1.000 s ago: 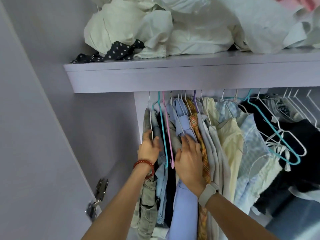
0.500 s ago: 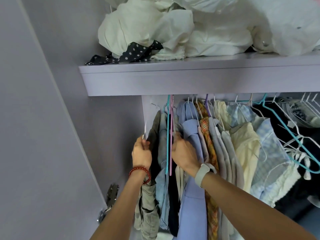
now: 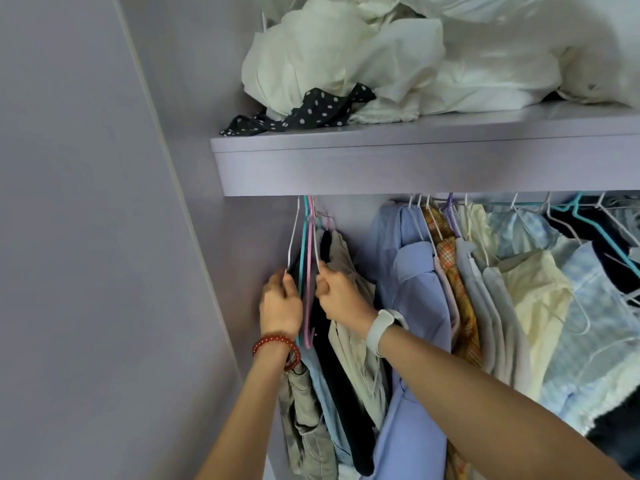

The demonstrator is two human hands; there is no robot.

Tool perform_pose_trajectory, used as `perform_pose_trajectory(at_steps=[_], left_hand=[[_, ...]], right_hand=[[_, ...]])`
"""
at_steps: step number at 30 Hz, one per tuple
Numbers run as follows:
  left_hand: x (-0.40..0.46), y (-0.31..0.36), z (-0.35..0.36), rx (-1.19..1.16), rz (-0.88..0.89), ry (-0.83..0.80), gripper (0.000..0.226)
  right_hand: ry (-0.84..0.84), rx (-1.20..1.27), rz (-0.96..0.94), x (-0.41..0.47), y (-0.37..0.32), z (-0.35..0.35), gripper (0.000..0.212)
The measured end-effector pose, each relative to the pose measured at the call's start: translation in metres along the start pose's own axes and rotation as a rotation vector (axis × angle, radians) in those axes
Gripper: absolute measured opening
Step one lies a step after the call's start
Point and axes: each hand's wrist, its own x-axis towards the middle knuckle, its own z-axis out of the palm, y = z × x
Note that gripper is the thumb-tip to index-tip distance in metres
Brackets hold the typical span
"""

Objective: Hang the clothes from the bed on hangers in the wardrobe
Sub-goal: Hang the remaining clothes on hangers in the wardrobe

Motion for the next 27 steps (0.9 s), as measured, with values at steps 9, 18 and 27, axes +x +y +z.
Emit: perform_pose_trajectory(at_steps=[9, 18, 27], left_hand=[[-0.029, -0.009, 0.011, 0.134, 0.081, 0.033, 0.053], [-0.075, 0.058, 0.089, -0.013, 0.432, -0.172, 0.042], [-0.089, 0.064, 0.158, 0.027, 0.258, -0.417, 0.049]], right_hand=[[0.137, -0.085, -0.080, -0.050, 0.025, -0.059, 0.036], [0.511, -0.239, 0.305, -0.119, 0.111, -0.145, 0.043], [0.240, -0.318, 0.270, -0.121, 0.118, -0.153, 0.046]])
